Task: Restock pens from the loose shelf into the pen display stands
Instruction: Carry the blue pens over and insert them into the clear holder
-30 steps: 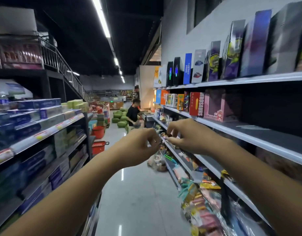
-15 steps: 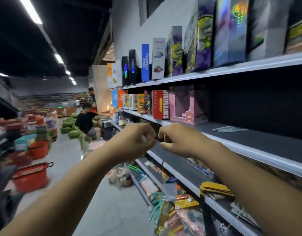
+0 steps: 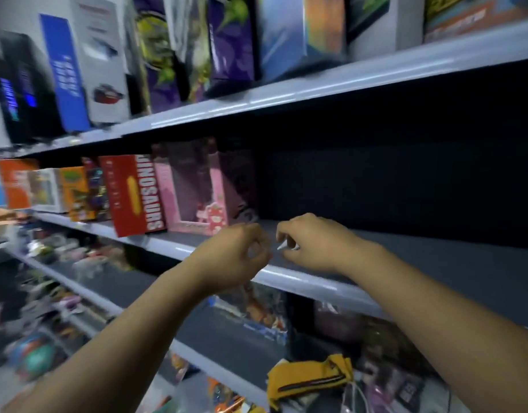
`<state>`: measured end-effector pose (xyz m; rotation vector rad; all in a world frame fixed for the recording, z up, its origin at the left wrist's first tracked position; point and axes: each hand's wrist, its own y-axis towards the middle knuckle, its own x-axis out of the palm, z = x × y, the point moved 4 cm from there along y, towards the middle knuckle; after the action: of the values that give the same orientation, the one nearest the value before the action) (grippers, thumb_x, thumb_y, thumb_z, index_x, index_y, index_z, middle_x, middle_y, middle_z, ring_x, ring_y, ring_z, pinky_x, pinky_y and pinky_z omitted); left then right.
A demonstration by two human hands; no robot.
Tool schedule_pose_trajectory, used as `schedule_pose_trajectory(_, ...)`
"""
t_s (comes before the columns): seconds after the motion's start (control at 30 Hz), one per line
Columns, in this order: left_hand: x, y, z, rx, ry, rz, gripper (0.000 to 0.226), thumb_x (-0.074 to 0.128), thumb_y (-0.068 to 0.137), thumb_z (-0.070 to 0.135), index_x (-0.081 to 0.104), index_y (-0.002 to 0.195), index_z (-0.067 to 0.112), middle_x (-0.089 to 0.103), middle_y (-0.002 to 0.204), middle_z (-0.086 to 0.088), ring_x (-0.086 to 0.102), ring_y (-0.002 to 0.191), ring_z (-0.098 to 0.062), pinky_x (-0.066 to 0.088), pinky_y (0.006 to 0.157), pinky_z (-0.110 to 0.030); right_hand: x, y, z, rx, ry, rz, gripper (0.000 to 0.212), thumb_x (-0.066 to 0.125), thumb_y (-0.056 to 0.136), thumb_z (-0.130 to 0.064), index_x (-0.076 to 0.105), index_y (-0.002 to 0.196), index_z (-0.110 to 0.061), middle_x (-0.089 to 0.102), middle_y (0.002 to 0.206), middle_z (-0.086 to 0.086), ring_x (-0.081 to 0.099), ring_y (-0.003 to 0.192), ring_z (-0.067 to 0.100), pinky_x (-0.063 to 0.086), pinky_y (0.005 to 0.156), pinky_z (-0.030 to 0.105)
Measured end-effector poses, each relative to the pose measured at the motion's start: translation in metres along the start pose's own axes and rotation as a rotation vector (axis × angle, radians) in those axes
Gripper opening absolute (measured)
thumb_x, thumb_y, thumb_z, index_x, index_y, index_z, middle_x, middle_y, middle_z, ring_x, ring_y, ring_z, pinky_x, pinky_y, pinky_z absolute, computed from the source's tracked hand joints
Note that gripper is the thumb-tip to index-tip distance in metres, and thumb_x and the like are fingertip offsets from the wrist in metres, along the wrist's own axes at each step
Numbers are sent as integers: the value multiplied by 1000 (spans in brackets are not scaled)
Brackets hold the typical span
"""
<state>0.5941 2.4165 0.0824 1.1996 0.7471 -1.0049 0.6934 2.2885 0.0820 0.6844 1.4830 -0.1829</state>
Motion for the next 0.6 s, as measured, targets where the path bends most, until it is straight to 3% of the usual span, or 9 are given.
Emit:
schedule_pose_trajectory(0.13,45,78,-28,15,-44,-32,14,63,93,37,66,102,26,65,99,9,60,84,-9,52,79,-35,20,44,71,103,-34,-21,20,61,93,-38,60,109,-28,61,107,-3,61,86,21,56,74,40)
schedule_pose_trajectory(0.27,86,140,-53,-7,-38,-101,21,63,92,44,63,107,29,63,106,10,61,93,-12,52,84,-36,41,86,124,162,-90,-107,9,59,91,-33,55,97,-29,59,104,-2,60,86,22,55,75,39)
schedule_pose_trajectory(0.47,147,189,-69,-92,120,-325,70,42,88,79,43,136,28,51,134,-4,52,124,-29,44,101,-43,82,114,177,320,-133,-176,13,53,93,-25,62,102,-21,63,104,1,63,89,25,55,76,39)
schedule_pose_trajectory(0.6,164,225,-65,-68,226,-489,96,43,82,85,26,153,22,42,146,-12,41,135,-35,42,107,-45,101,111,192,341,-50,-109,13,52,94,-24,59,105,-20,54,103,-3,56,86,19,52,72,34)
